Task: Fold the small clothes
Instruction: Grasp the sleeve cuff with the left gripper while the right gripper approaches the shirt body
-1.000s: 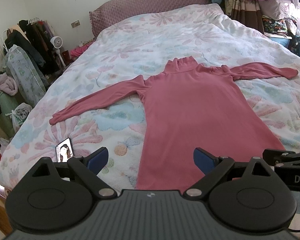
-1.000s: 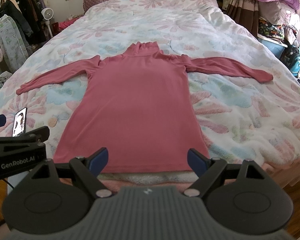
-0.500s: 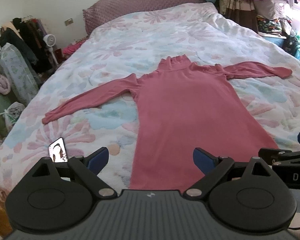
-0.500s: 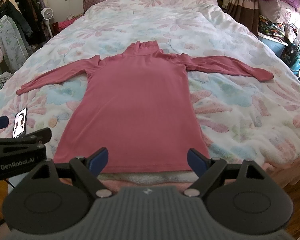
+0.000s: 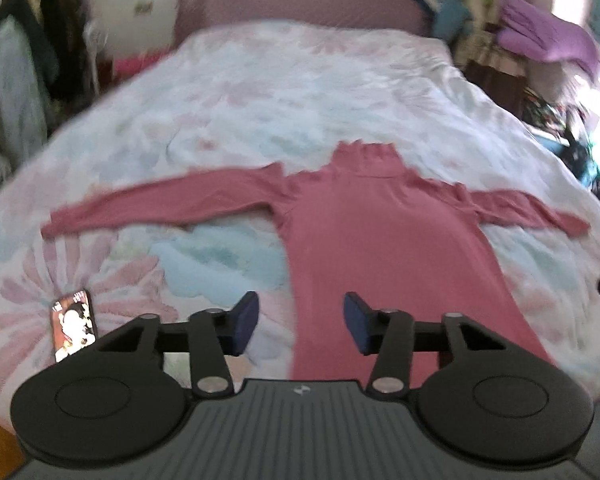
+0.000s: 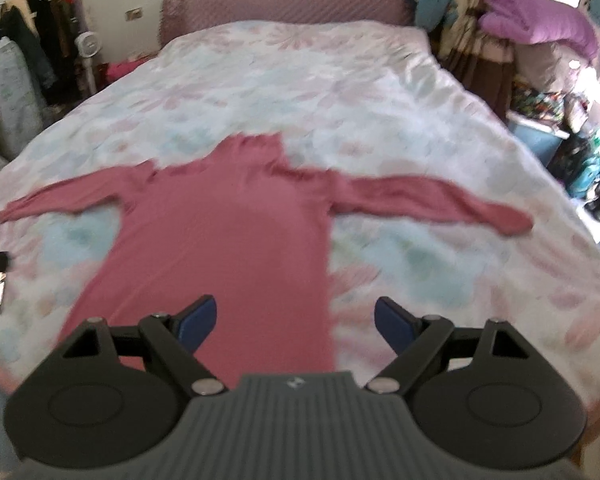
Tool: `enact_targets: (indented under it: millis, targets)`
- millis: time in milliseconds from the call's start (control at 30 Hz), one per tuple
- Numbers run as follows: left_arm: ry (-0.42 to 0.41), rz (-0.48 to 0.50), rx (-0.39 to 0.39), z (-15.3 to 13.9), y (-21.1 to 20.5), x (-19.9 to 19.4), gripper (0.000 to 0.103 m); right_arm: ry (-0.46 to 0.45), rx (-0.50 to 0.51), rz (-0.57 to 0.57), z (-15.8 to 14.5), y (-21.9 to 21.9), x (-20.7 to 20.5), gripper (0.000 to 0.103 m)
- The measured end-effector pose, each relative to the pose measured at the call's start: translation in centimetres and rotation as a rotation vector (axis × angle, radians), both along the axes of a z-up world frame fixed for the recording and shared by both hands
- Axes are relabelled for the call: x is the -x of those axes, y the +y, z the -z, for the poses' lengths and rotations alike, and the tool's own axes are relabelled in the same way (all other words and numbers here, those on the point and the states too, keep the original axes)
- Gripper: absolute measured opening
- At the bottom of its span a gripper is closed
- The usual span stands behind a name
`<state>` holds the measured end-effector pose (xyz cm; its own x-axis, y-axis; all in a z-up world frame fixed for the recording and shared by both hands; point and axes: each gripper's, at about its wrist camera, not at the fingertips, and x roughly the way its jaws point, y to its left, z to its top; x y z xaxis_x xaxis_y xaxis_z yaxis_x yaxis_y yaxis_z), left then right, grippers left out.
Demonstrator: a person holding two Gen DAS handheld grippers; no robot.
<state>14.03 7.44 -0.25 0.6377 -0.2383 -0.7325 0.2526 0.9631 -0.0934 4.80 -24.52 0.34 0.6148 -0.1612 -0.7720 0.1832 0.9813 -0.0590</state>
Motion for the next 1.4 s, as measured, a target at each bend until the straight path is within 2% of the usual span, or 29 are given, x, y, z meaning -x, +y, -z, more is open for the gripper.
enact_targets:
  millis: [67,133,267,367,433,467,500,533,567,633,700,733,800,900,933,967,1000,1033,1067,1100,1133,1233,1400]
  targets:
    - [0.054,-0.026,0.073,0.7,2.5,-3.5,0.042,0.042,0.005,-0.013,1.1,-1.8,-2.0,0.082]
    - [0.080,-0.066,0.139,1.4,5.5,-7.1,0.042,0.022,-0.015,-0.030,2.7,-3.4,-3.6,0.082]
    - [0.087,-0.228,0.251,3.0,12.8,-14.2,0.044,-0.111,-0.070,-0.062,5.3,-5.9,-6.7,0.082]
    - [0.087,-0.372,0.274,4.6,18.7,-18.9,0.050,-0.119,-0.164,-0.016,7.2,-8.1,-10.3,0.082]
    - [0.096,-0.449,0.274,5.6,22.2,-21.3,0.059,-0.146,-0.234,0.022,7.8,-9.3,-13.1,0.081]
    - [0.104,-0.489,0.273,6.2,23.9,-22.5,0.062,-0.143,-0.270,0.042,8.7,-10.0,-14.4,0.078]
    - [0.113,-0.520,0.272,6.8,25.3,-23.3,0.069,-0.178,-0.262,0.054,7.9,-10.0,-15.6,0.067]
    - [0.125,-0.555,0.277,7.6,26.8,-24.3,0.071,-0.171,-0.272,0.065,9.1,-10.2,-16.9,0.061]
    - [0.139,-0.589,0.287,8.4,28.3,-25.2,0.071,-0.203,-0.251,0.066,8.0,-9.9,-18.3,0.051]
    - [0.167,-0.659,0.321,10.2,30.8,-26.3,0.071,-0.206,-0.240,0.085,8.4,-9.7,-20.4,0.048]
    - [0.175,-0.730,0.398,12.1,33.0,-27.0,0.071,-0.252,-0.230,0.085,7.3,-9.4,-22.3,0.035]
    - [0.176,-0.762,0.431,12.9,33.5,-26.8,0.071,-0.263,-0.222,0.079,7.3,-9.2,-23.2,0.033]
    - [0.167,-0.804,0.493,14.5,34.2,-26.8,0.071,-0.280,-0.198,0.064,6.9,-8.6,-24.8,0.022]
    - [0.158,-0.857,0.532,16.4,34.9,-27.2,0.070,-0.319,-0.218,0.034,5.4,-7.6,-25.9,0.022]
    - [0.165,-0.872,0.533,17.0,35.1,-27.5,0.069,-0.307,-0.209,0.022,5.7,-7.1,-26.4,0.022]
    - [0.164,-0.887,0.534,17.5,35.2,-27.5,0.066,-0.302,-0.195,0.011,5.5,-6.6,-26.4,0.022]
    - [0.157,-0.902,0.536,17.8,35.4,-27.6,0.059,-0.297,-0.187,0.002,5.5,-6.2,-26.6,0.022]
    - [0.145,-0.909,0.532,17.7,35.4,-27.6,0.043,-0.293,-0.188,-0.007,5.6,-5.9,-26.7,0.022]
    - [0.126,-0.914,0.506,17.4,35.1,-27.8,0.033,-0.293,-0.199,-0.016,5.6,-5.7,-26.7,0.022]
    - [0.101,-0.902,0.480,17.0,34.8,-28.0,0.014,-0.293,-0.209,-0.026,5.7,-5.6,-26.6,0.022]
    - [0.074,-0.879,0.465,16.3,34.1,-28.0,0.006,-0.294,-0.213,-0.034,5.6,-5.5,-26.7,0.022]
    - [0.005,-0.792,0.438,13.4,31.1,-27.8,0.006,-0.271,-0.191,-0.054,5.9,-5.0,-26.6,0.022]
    - [-0.120,-0.539,0.318,5.8,22.3,-27.4,0.006,-0.247,-0.224,-0.071,6.3,-5.1,-26.2,0.023]
